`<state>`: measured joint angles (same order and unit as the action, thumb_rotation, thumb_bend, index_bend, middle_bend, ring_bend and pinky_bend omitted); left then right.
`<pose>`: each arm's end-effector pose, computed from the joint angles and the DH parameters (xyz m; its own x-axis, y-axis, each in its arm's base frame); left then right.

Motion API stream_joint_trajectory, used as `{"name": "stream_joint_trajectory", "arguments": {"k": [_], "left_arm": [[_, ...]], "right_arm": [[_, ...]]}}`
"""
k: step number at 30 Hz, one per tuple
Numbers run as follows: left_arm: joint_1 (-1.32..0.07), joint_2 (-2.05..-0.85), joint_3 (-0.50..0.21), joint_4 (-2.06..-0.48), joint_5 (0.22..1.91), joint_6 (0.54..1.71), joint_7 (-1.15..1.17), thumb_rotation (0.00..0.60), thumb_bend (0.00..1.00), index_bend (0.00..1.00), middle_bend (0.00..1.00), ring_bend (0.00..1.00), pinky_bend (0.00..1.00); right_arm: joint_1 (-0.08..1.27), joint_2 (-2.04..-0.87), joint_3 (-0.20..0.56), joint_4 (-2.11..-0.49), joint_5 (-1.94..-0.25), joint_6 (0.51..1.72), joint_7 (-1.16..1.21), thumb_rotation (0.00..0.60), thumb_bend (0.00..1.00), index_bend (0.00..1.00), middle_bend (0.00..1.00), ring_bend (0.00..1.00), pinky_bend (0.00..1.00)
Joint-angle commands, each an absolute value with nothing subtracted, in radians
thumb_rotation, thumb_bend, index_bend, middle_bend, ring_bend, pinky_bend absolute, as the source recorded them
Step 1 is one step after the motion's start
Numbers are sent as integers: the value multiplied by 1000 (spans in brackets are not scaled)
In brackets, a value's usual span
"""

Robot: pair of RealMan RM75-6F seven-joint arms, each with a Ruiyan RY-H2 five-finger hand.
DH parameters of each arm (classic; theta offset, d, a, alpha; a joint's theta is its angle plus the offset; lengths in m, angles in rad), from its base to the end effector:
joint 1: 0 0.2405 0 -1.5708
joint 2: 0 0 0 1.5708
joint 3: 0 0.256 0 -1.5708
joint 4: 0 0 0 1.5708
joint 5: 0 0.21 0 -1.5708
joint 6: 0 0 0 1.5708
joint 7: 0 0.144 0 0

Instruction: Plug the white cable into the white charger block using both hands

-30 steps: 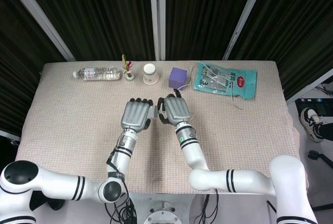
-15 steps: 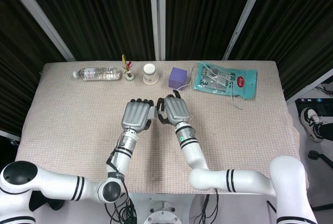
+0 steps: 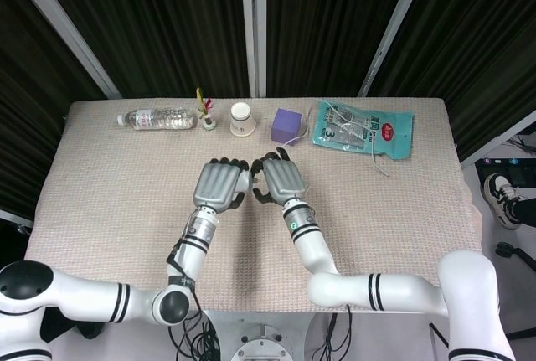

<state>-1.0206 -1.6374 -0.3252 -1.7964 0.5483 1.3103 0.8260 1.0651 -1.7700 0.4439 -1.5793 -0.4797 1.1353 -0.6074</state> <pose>-0.0257 0.3367 -0.0103 0.4041 0.2212 0.8876 0.9032 -0.2502 -0.3489 -0.0047 -0.3618 -0.0478 0.1311 -0.3456 0.9292 -0.9826 -0.1694 0.0756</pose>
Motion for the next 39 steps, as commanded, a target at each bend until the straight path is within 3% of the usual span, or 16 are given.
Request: {"name": "stream_joint_trajectory", "arguments": {"k": [1,10,17,25,33,39], "left_arm": [[-1007,-1624,-314,-1791,559,1294,806,600,338,475,450,274,321],[-953,-1589,-239,-1709,599,1186,714,600,337,453,416,232,288],[-938,-1590,-187,-1597,582,1070,680,600,336,409,360,166,195],[-926,-1598,-169,-1527,581,1014,645,600,336,248,221,63,131],[-872,-1523,-153,-1600,697,1054,574,600,336,172,168,20,90],[-721,-1355,-101,-1707,939,1231,425,600,311,172,168,15,85]], "right_arm": [[1053,-1748,431,-1603,-477,1141,-616,600,216,7,235,81,0],[976,-1603,369,-1723,-531,1188,-634,600,175,0,179,48,0],[888,-1465,321,-1817,-607,1212,-594,600,182,0,171,47,0],[792,-1339,274,-1886,-706,1227,-513,600,180,0,167,47,0],[692,-1233,230,-1918,-815,1254,-421,600,180,0,167,47,0],[562,-1090,154,-1954,-974,1276,-284,600,230,0,175,47,0]]}}
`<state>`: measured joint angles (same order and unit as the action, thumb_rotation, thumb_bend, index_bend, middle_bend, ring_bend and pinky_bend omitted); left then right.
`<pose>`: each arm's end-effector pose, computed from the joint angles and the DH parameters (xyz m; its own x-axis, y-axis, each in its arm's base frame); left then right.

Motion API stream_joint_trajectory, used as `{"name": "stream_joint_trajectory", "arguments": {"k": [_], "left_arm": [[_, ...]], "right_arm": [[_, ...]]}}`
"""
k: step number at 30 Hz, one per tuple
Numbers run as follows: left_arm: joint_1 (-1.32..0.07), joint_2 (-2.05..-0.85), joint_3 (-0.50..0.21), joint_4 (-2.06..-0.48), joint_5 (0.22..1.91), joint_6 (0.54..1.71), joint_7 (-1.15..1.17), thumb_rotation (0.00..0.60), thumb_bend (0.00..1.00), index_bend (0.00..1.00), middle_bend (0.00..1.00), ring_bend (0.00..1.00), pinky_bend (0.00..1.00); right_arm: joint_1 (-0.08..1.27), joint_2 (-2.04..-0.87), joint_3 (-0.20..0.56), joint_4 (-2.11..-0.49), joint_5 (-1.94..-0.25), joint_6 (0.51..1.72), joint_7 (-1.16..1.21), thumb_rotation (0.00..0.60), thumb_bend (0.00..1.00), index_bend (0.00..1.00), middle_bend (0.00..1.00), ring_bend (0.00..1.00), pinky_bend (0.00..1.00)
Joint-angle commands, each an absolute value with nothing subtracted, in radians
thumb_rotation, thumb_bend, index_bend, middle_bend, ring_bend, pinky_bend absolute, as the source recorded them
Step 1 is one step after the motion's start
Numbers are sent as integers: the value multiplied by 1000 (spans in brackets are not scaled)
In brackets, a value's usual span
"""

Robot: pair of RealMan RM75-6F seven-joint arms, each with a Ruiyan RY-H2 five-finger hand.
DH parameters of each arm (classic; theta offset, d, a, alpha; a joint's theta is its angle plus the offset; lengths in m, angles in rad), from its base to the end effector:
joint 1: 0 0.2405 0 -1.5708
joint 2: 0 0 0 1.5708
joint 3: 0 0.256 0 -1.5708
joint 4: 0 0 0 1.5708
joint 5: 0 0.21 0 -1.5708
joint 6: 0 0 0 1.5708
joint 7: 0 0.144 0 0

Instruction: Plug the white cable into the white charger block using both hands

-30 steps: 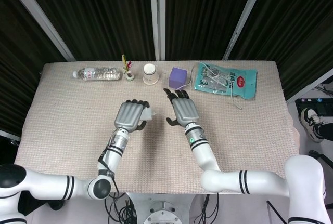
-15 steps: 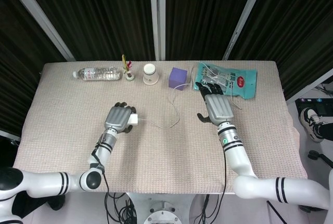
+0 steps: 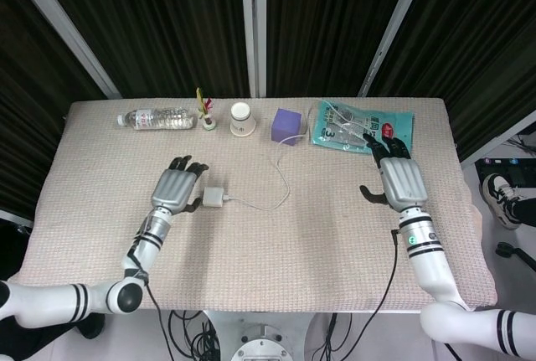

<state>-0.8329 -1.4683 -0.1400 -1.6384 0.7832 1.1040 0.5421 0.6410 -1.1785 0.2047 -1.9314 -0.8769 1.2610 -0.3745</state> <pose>-0.1426 0.3485 0.0106 0.4723 0.2595 0.8424 0.8775 -0.2281 -0.4218 -0.1636 -0.3190 0.1124 0.2847 -0.1206 0.9510 -0.9577 -0.0799 0.2765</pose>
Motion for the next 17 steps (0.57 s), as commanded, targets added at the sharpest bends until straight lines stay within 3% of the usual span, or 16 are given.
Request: {"name": "stream_joint_trajectory", "arguments": {"k": [1,8,17], "left_arm": [[-677,-1322,-86,-1709,990,1278,375,600,301,172,168,15,85],[-435,-1173,26,-1659,1207,1513,157,600,285,175,168,15,65],[-209,-1146,100,-1635,1327,1690,-2,600,283,186,168,16,48]], "right_arm": [[529,-1054,134,-1952,-1024,1281,-237,600,233,0,176,47,0],[331,-964,39,-1852,-1267,1421,17,600,258,9,179,47,0],[193,-981,-9,-1733,-1384,1517,192,600,267,20,179,46,0]]}}
